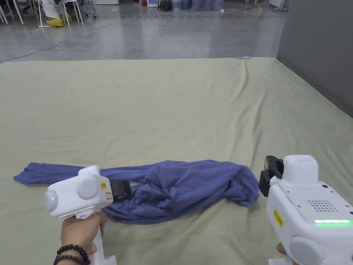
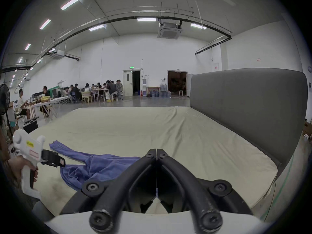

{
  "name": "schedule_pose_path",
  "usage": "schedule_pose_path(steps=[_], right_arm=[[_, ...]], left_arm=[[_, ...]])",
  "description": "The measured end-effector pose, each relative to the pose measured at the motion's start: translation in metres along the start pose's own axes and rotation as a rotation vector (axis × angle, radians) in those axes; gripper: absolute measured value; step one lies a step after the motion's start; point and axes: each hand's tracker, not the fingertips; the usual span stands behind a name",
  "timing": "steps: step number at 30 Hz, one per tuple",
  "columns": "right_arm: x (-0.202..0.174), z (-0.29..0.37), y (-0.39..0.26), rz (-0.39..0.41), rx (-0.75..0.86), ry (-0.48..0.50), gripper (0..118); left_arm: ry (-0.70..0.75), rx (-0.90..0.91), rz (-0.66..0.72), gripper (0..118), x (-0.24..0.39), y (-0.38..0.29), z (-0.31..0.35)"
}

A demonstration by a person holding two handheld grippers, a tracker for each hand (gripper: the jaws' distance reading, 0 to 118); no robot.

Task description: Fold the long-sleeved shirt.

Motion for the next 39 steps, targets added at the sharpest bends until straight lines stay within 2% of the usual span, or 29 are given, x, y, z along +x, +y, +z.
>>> schedule_pose_path(steps=[2,3,5,6,7,8,9,10,11,12,13,14,15,18,19,23,24,26,28,31,36,39], right_arm=[[0.002,-0.004,-0.002,0.003,-0.01,-0.009,0],[0.003,-0.005,-0.003,0.002,-0.016,-0.014,0],[0.007,-0.011,-0.005,-0.002,-0.041,-0.029,0],[0.008,-0.014,-0.005,-0.006,-0.053,-0.036,0],[0.011,-0.017,-0.005,-0.011,-0.065,-0.038,0],[0.014,-0.022,-0.005,-0.015,-0.075,-0.037,0],[0.017,-0.029,-0.004,-0.019,-0.091,-0.039,0],[0.021,-0.039,-0.003,-0.025,-0.124,-0.051,0],[0.026,-0.052,-0.002,-0.046,-0.183,-0.052,5],[0.03,-0.065,-0.001,-0.054,-0.247,-0.051,34],[0.038,-0.087,0.0,-0.064,-0.376,-0.03,61],[0.044,-0.106,-0.002,-0.084,-0.451,-0.005,80],[0.049,-0.12,-0.006,-0.091,-0.505,0.0,85],[0.056,-0.172,-0.025,-0.052,-0.679,-0.052,84],[0.058,-0.183,-0.034,-0.053,-0.724,-0.041,84],[0.054,-0.212,-0.052,-0.067,-0.806,0.018,66],[0.052,-0.218,-0.055,-0.074,-0.821,0.031,54],[0.045,-0.225,-0.063,-0.072,-0.842,0.046,15],[0.04,-0.219,-0.063,-0.053,-0.825,0.034,2],[0.044,-0.207,-0.045,-0.045,-0.78,0.057,2],[0.065,-0.177,0.018,-0.193,-0.532,0.103,2],[0.07,-0.164,0.066,-0.18,-0.409,0.114,2]], left_arm=[[0.07,-0.089,-0.079,114,0.005,-0.017,-0.013],[0.11,-0.1,-0.087,105,0.009,-0.02,-0.017],[0.15,-0.068,-0.161,63,0.012,-0.029,-0.044],[0.153,-0.014,-0.207,62,0.016,-0.033,-0.043],[0.149,-0.008,-0.254,57,0.019,-0.034,-0.039],[0.102,-0.003,-0.252,40,0.02,-0.035,-0.034],[0.048,0.028,-0.217,0,0.026,-0.035,-0.018],[0.068,0.042,-0.21,0,0.027,-0.036,-0.011],[0.069,0.05,-0.215,0,0.028,-0.037,-0.004],[0.057,0.062,-0.214,0,0.028,-0.037,0.0],[0.033,0.062,-0.196,0,0.024,-0.032,-0.001],[0.018,0.066,-0.191,0,0.023,-0.03,0.003],[0.004,0.067,-0.184,0,0.021,-0.028,0.006],[0.0,0.128,-0.194,0,0.034,-0.037,0.039],[-0.006,0.131,-0.185,0,0.037,-0.04,0.043],[-0.027,0.116,-0.173,0,0.042,-0.036,0.048],[-0.029,0.114,-0.174,0,0.044,-0.038,0.049],[-0.034,0.099,-0.165,0,0.038,-0.029,0.041],[-0.043,0.099,-0.162,0,0.037,-0.028,0.043],[-0.088,0.122,-0.139,0,0.029,-0.018,0.05],[-0.186,0.299,-0.059,0,0.021,0.015,0.098],[-0.185,0.391,-0.082,0,0.024,0.041,0.132]])
